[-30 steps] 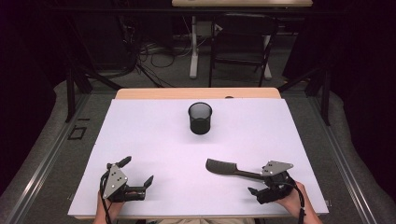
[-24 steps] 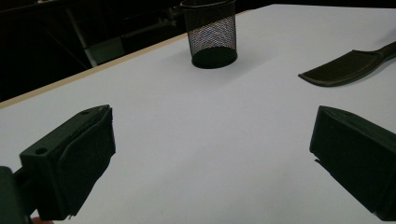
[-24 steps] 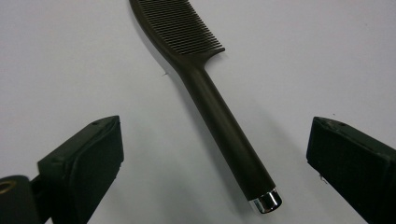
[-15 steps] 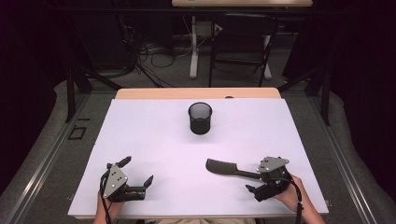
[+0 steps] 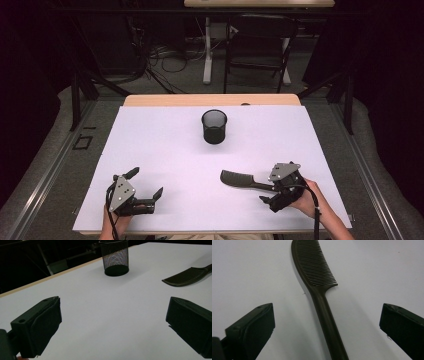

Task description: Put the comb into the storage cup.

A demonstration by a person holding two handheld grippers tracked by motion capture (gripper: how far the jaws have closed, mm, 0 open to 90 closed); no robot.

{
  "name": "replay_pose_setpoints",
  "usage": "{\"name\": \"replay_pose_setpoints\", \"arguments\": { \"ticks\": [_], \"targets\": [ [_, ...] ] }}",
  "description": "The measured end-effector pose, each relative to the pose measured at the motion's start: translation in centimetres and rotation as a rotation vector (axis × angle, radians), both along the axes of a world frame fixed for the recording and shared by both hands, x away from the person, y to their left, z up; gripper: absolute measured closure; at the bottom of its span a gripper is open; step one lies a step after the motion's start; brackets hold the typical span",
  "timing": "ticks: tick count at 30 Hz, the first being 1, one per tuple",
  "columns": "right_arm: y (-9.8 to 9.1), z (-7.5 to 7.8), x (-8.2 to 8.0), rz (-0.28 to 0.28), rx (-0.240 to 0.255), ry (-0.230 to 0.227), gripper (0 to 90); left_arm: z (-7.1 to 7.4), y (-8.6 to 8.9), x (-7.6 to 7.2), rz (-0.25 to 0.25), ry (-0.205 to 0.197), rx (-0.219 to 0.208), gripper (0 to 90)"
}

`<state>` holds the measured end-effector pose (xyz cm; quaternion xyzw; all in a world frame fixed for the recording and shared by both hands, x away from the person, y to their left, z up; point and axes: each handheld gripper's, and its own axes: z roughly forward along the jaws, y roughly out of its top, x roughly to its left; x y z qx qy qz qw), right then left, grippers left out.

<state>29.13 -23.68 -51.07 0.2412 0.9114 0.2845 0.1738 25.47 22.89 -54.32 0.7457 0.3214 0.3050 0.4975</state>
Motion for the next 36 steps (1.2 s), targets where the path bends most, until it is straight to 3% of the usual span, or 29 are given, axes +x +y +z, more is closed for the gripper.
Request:
{"name": "replay_pose_setpoints", "arguments": {
  "ticks": [12, 23, 30, 32, 36],
  "targets": [
    [1.6, -0.1, 1.5, 0.076, -0.082, 0.068, 0.0, 0.0, -0.1, 0.1, -0.005, 0.003, 0.0, 0.1],
    [3.1, -0.3, 2.7, 0.101, -0.16, 0.113, 0.7, 0.0, -0.1, 0.0, -0.006, -0.001, -0.003, 0.1],
    [4.0, -0.3, 3.6, 0.135, -0.221, 0.14, 20.2, 0.0, -0.1, 0.0, -0.01, -0.003, -0.002, 0.1],
    [4.3, -0.2, 3.7, 0.151, -0.248, 0.154, 35.4, 0.1, -0.1, -0.1, -0.012, -0.003, 0.002, 0.1],
    [5.0, -0.3, 3.9, 0.183, -0.314, 0.177, 49.2, 0.0, -0.1, 0.0, -0.012, 0.0, -0.004, 0.1]
  ]
}}
